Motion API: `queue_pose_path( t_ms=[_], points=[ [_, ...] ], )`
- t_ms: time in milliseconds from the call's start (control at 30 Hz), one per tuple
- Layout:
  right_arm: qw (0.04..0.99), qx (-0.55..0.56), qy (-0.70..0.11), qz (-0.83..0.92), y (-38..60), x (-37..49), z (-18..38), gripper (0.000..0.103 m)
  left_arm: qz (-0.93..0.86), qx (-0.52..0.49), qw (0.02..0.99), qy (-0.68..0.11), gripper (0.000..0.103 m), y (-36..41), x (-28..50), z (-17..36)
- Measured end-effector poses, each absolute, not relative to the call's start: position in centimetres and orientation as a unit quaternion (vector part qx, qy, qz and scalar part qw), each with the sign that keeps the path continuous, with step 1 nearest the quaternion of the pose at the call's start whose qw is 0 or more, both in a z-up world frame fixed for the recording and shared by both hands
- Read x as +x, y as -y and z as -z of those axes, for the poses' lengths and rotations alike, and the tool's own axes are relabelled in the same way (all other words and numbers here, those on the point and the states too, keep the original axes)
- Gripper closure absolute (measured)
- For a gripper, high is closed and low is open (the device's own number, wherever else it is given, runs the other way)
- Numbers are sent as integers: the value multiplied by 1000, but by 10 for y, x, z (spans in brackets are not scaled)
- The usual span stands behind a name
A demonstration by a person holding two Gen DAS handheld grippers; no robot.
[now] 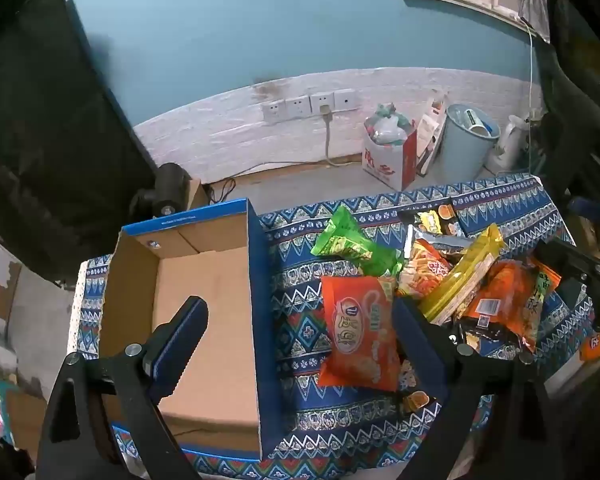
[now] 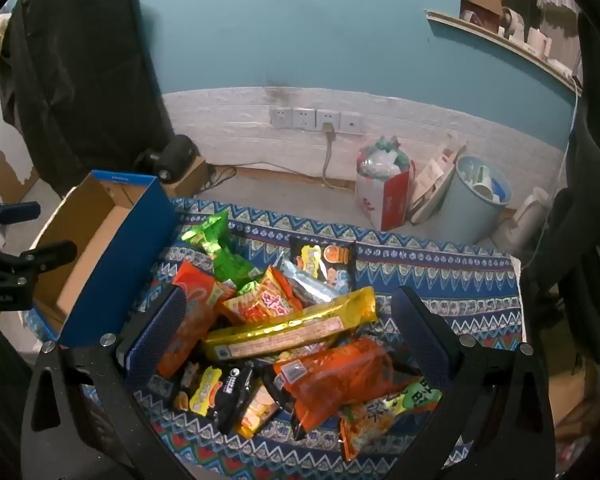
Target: Organize snacks
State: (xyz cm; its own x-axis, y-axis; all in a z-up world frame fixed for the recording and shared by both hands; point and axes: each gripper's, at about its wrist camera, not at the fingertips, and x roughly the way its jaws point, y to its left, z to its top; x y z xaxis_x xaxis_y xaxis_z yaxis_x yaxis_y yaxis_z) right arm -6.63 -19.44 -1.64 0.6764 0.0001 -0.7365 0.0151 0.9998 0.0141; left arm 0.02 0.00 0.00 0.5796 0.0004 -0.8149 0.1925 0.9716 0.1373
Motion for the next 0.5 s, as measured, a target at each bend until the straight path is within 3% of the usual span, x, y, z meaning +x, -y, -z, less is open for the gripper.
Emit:
queue_pose_path(
  t_ms=[500],
  points=[
    [914, 8, -406, 5, 191, -65, 21, 3, 60, 101, 882, -457, 9, -2, -3, 2]
  ],
)
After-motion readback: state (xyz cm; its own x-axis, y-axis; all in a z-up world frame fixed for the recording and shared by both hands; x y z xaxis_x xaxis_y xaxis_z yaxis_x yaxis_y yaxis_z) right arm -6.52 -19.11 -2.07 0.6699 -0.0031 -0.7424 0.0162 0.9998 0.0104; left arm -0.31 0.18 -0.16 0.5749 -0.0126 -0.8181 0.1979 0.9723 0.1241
